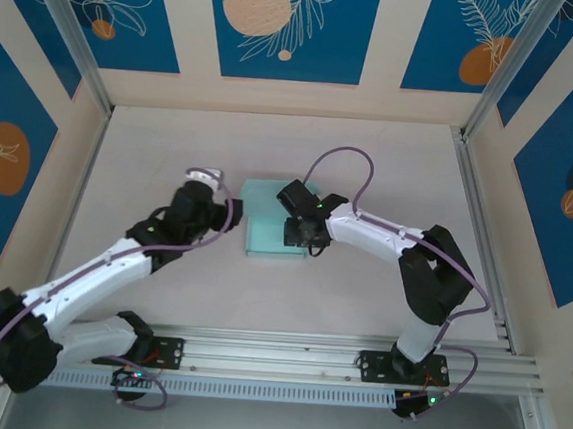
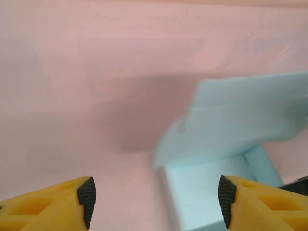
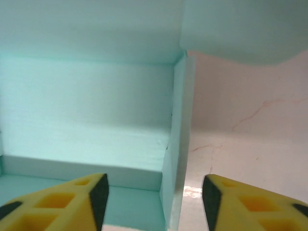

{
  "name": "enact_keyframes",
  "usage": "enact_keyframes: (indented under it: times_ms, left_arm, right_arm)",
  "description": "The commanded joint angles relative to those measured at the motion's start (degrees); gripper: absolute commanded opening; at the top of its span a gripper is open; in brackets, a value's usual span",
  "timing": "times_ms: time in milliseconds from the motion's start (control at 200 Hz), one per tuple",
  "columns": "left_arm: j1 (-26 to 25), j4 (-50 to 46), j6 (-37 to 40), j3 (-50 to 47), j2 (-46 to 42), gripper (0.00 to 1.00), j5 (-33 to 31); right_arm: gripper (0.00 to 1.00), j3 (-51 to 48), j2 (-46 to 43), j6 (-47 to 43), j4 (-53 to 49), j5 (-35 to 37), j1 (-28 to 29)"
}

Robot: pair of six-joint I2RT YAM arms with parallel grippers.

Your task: Fold the paper box

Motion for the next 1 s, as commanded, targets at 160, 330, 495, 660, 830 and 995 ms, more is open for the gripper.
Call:
enact_keyframes:
  times_ms: [160, 330, 495, 660, 830, 995]
  left_arm:
    - [12.2, 4.7, 22.9, -0.8, 3.7, 0.73, 25.2]
    - [13.6, 6.2, 26.7, 2.7, 12.4, 0.73, 33.9]
    - [13.5, 13.4, 23.3, 2.5, 17.3, 0.70, 34.3]
    - [13.5, 16.2, 19.5, 3.7, 22.4, 0.64, 32.0]
    - [13.4, 17.2, 18.0, 4.5, 25.3, 0.59, 32.6]
    - [12.8, 17.7, 16.5, 5.5, 27.0, 0.52, 32.5]
  right_arm:
    - [0.71, 2.7, -9.1, -10.6, -1.3, 0.9, -2.2]
    - [0.73, 2.2, -13.5, -18.0, 0.7, -7.7, -8.6]
    - [0.74, 2.6, -12.5, -26.0, 3.2, -19.8, -14.7]
    - [0.72, 6.0, -7.2, -28.9, 2.7, -21.6, -17.1]
    - [0.64, 8.0, -3.3, -29.6, 2.6, -22.5, -17.4]
    - [0.57, 9.4, -0.5, -29.5, 3.1, -23.6, -17.3]
